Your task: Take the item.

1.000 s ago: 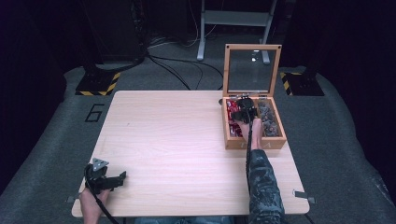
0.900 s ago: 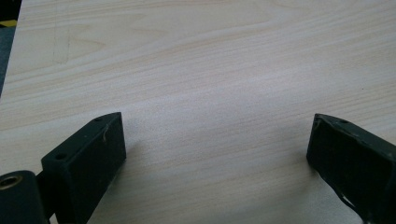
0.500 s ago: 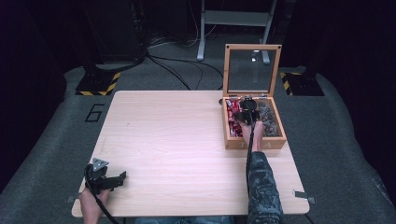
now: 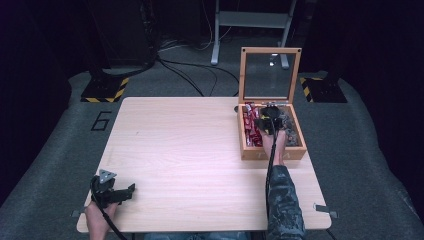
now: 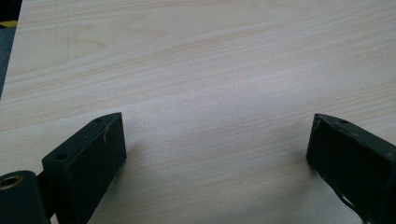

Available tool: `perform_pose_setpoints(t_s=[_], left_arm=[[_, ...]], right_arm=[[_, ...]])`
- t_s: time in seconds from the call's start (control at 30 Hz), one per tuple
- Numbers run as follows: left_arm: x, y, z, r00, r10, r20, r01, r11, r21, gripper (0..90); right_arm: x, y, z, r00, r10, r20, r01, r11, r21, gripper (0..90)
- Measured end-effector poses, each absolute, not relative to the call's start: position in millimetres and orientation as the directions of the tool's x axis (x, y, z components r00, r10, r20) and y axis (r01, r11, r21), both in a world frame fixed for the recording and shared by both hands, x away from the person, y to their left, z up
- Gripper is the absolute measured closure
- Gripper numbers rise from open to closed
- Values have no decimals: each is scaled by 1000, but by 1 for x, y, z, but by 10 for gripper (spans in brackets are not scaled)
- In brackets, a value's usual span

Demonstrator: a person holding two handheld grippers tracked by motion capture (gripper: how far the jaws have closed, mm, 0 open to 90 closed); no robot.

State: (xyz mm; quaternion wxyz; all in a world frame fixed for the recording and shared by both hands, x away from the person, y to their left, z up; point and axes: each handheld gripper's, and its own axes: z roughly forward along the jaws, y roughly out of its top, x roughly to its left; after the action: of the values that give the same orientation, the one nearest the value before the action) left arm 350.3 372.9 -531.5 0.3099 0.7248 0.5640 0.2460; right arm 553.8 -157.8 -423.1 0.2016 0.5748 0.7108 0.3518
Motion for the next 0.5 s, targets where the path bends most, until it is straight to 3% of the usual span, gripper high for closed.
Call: perform_pose_setpoints(t_s=[0.5], left_arm=[[350, 373, -532, 243, 970, 7, 665, -171, 727, 47]], right_arm=[[529, -154, -398, -292, 949, 116, 624, 97, 776, 863]])
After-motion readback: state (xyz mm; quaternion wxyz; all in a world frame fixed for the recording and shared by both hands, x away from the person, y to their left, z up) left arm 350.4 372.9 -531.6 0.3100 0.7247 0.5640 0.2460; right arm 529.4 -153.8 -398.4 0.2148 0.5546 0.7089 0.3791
